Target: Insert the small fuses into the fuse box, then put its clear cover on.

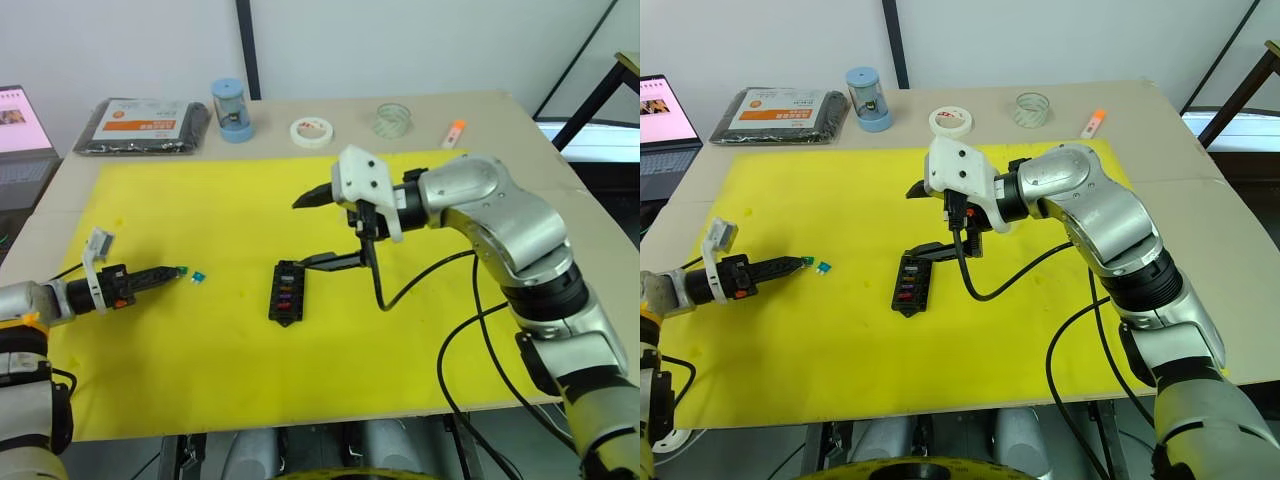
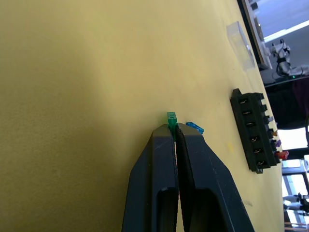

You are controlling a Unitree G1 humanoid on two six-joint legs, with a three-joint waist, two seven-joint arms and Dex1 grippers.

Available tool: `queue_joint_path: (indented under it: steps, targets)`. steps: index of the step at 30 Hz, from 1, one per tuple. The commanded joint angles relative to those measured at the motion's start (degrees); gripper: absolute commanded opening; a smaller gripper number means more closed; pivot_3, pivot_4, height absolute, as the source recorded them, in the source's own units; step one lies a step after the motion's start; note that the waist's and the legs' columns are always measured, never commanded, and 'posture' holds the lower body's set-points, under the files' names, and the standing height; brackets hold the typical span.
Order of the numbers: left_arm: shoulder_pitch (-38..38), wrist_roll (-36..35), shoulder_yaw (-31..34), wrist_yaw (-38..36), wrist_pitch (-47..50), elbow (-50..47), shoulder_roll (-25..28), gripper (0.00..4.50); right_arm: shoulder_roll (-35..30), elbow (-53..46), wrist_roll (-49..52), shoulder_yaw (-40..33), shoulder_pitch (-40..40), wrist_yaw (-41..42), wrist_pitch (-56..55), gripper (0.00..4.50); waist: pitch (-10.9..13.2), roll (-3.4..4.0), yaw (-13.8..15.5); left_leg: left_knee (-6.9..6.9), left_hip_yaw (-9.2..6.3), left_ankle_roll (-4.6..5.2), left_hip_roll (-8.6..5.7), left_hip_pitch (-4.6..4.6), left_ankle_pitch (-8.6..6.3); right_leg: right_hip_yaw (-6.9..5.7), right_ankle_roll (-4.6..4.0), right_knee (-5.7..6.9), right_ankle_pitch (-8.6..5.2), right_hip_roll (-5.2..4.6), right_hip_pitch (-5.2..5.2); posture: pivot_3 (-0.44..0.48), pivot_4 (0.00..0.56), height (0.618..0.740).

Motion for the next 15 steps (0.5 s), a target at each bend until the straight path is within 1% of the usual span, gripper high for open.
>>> queue_joint_path:
  steps: [1, 5, 7, 9, 12, 15]
  targets:
    - [-0.6, -3.0, 3.14, -0.39, -0.04, -6.49, 1.47, 0.04, -0.17, -1.37, 0.26, -1.16, -0.66, 0.01, -0.35, 4.5, 0.0, -0.01, 0.11, 0.0, 0.0, 0.0, 0.01, -0.02, 0.0, 0.0, 0.0, 0.0, 0.0, 0.0, -0.02, 0.0, 0.15, 0.74]
    - [-1.13, -8.4, 6.59, 1.11, 0.69, -21.3, 0.14, 0.04, -0.42, -2.37, 3.97, -4.01, -0.61, -1.27, 6.37, 4.5, -0.01, -0.02, 0.49, 0.02, -0.06, 0.0, 0.06, -0.1, 0.0, 0.0, 0.0, 0.0, 0.0, -0.06, -0.04, 0.0, 0.15, 0.74]
    - [-1.29, -10.71, 7.52, 3.17, -0.6, -30.11, -1.64, 0.04, -0.57, -2.42, 6.55, -6.12, -1.23, -2.73, 11.98, 4.5, -0.01, -0.02, 0.57, 0.04, -0.11, 0.0, 0.04, -0.14, 0.0, 0.0, 0.0, -0.01, 0.0, -0.13, -0.03, 0.0, 0.15, 0.74]
    - [-2.48, -13.91, 8.33, 6.12, 0.28, -37.39, -3.99, 0.04, -0.59, -2.15, 8.68, -8.41, -1.81, -4.33, 16.3, 4.5, -0.01, -0.02, 0.53, 0.04, -0.1, 0.0, -0.02, -0.11, 0.0, 0.0, 0.0, -0.02, 0.01, -0.22, 0.01, 0.0, 0.15, 0.74]
    - [-2.16, -15.58, 5.73, 8.38, -2.83, -49.58, -7.7, 0.04, 0.43, -0.92, 14.31, -14.11, -3.34, -7.06, 25.38, 4.5, 0.0, -0.02, 0.43, 0.03, -0.09, 0.0, -0.03, -0.08, 0.0, 0.0, 0.01, -0.03, 0.01, -0.23, 0.04, 0.0, 0.15, 0.74]
    - [-2.62, -16.92, 4.37, 11.12, -4.98, -55.12, -11.29, 0.04, 1.42, 0.23, 19.61, -19.07, -5.44, -9.16, 33.35, 4.5, 0.0, 0.0, 0.15, 0.02, -0.07, 0.0, 0.01, -0.03, 0.0, 0.0, 0.01, -0.02, 0.01, -0.18, 0.05, 0.0, 0.15, 0.74]
